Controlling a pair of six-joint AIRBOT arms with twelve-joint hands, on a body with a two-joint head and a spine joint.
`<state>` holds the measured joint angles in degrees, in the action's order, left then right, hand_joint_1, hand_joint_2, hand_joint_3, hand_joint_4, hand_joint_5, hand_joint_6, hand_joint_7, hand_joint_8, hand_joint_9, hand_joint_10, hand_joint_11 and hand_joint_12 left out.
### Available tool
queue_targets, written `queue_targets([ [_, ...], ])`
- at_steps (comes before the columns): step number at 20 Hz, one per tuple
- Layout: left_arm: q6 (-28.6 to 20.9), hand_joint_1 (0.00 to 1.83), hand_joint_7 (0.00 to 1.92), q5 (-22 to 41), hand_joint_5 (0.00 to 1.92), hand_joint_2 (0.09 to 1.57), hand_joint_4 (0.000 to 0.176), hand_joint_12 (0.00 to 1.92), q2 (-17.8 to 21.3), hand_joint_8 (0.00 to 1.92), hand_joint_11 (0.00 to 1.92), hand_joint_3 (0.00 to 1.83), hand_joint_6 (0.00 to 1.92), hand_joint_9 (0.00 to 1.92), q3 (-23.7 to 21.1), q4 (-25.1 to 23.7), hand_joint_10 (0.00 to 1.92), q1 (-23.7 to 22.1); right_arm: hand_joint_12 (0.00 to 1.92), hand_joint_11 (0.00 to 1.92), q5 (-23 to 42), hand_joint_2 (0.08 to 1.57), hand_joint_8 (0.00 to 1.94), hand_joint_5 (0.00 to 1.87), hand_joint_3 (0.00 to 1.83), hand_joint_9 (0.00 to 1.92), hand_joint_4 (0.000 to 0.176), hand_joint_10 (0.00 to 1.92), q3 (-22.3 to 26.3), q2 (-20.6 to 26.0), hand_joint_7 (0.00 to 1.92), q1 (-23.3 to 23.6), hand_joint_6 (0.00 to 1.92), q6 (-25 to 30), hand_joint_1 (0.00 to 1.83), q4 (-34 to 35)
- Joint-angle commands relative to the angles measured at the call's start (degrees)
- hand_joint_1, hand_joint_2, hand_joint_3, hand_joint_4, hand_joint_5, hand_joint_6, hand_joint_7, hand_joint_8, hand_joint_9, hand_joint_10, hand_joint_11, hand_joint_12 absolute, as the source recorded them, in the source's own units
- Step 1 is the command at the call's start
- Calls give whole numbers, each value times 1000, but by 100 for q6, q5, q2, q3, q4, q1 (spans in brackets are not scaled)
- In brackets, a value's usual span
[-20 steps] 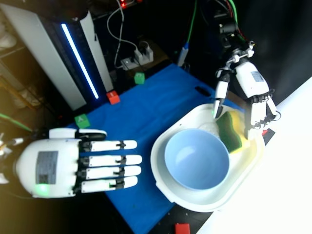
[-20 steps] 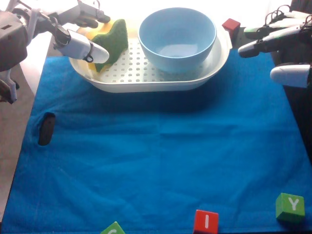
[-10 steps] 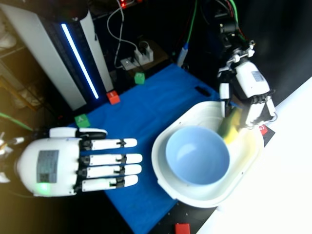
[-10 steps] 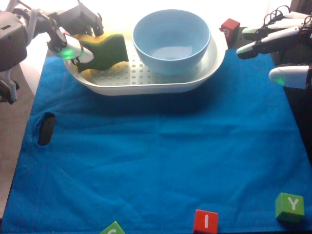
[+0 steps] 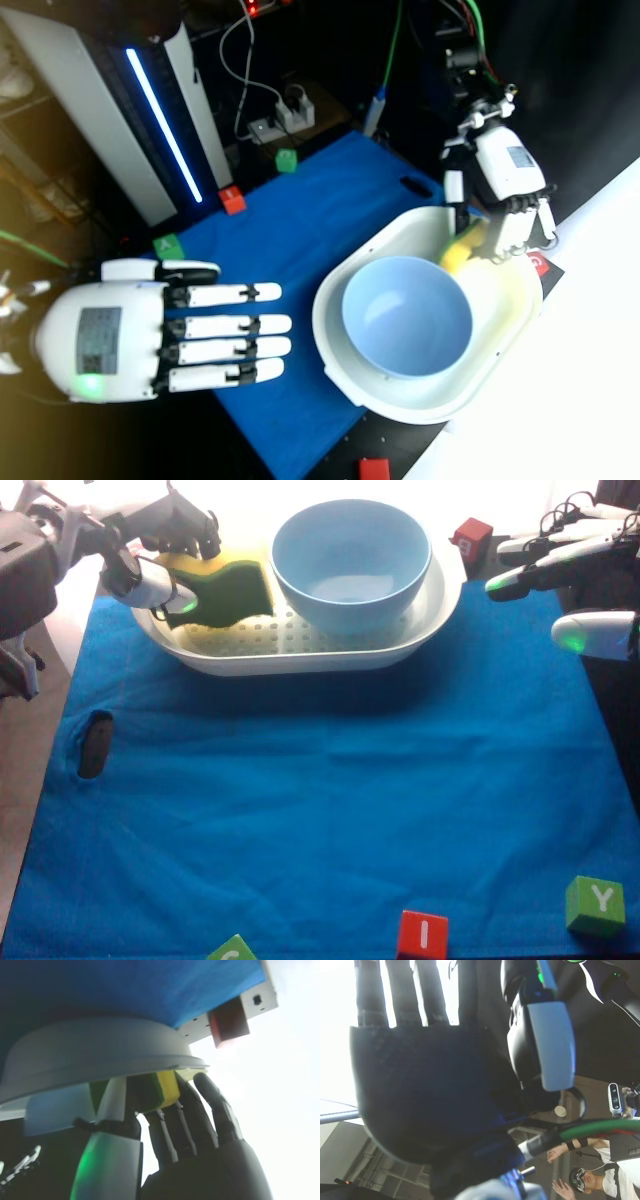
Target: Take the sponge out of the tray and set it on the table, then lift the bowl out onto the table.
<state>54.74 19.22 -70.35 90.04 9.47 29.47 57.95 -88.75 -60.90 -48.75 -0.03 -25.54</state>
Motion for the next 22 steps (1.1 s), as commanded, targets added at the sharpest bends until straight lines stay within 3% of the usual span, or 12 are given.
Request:
queue_targets([
  [1, 19, 1212, 942, 1016, 927, 1143, 0, 1818, 120, 1172, 143, 1, 941, 654, -98, -96, 1054, -76, 666, 13, 557, 1394, 4, 611, 0, 275, 84, 5, 5, 0, 358, 58, 4, 46, 496, 380],
  [2, 18, 1204, 924, 1234, 917, 1150, 0, 1844, 269, 1184, 124, 1, 972, 633, -316, -274, 1064, -132, 667, 9, 557, 1390, 3, 610, 0, 275, 91, 4, 6, 0, 360, 58, 3, 46, 502, 385],
  [3, 18, 1203, 920, 1431, 916, 1151, 1, 1813, 410, 1183, 128, 0, 981, 621, -510, -434, 1048, -180, 672, 17, 557, 1388, 2, 614, 0, 277, 69, 4, 8, 0, 358, 57, 3, 46, 502, 386],
  [5, 18, 1208, 957, 1834, 934, 1135, 15, 1634, 693, 1105, 262, 0, 973, 715, -890, -735, 798, -267, 666, 8, 557, 1390, 0, 606, 0, 275, 74, 2, 12, -1, 350, 55, 0, 46, 509, 390],
  [6, 18, 1213, 953, 2111, 923, 1140, 0, 1688, 856, 1155, 248, 1, 947, 697, -1099, -864, 783, -291, 661, 1, 557, 1391, 0, 603, 0, 269, 70, 1, 17, -1, 350, 53, 0, 46, 530, 393],
  [10, -71, 1230, 937, 2747, 910, 1150, 0, 1815, 1443, 1257, 214, 1, 889, 591, -1765, -1406, 1038, -289, 650, 36, 557, 1397, 0, 599, 1, 283, 88, 3, 35, -1, 346, 50, 1, 46, 477, 403],
  [11, -179, 1259, 992, 2836, 1015, 1116, 0, 1775, 1567, 1211, 260, 0, 675, 664, -1889, -1579, 1102, -263, 647, 53, 557, 1392, 3, 613, 0, 301, 86, 7, 41, -1, 359, 48, 4, 46, 507, 409],
  [13, -539, 1256, 1102, 3042, 1071, 1073, 0, 1615, 1769, 939, 368, 0, 673, 737, -2057, -1863, 944, -104, 592, 69, 557, 1410, 0, 600, 0, 298, 78, 0, 52, 0, 344, 42, 0, 46, 453, 419],
  [15, -1291, 1370, 1140, 3484, 1006, 1092, 0, 1380, 2009, 624, 524, 0, 900, 843, -2192, -2104, 1284, 322, 565, 74, 557, 1414, 0, 600, 0, 291, 77, 0, 59, 0, 345, 39, 0, 46, 467, 421],
  [18, -1628, 1394, 1298, 3974, 1028, 1041, 0, 1093, 2423, 325, 911, 0, 807, 1054, -2607, -2189, 1036, 954, 513, 109, 557, 1409, 2, 609, 2, 301, 83, 2, 72, 8, 355, 22, 1, 46, 406, 445],
  [20, -1628, 1390, 1175, 4202, 981, 1056, 0, 1040, 2704, 472, 963, 0, 907, 1091, -2923, -2189, 1011, 1351, 507, 91, 557, 1407, 0, 602, 2, 283, 86, 0, 86, 19, 352, -20, 0, 46, 340, 480],
  [22, -1630, 1370, 926, 4456, 933, 1118, 0, 1110, 2961, 847, 828, 1, 1043, 947, -3237, -2181, 1221, 1738, 504, 81, 557, 1408, 0, 592, 2, 277, 83, 1, 98, 26, 344, -41, 0, 46, 325, 499],
])
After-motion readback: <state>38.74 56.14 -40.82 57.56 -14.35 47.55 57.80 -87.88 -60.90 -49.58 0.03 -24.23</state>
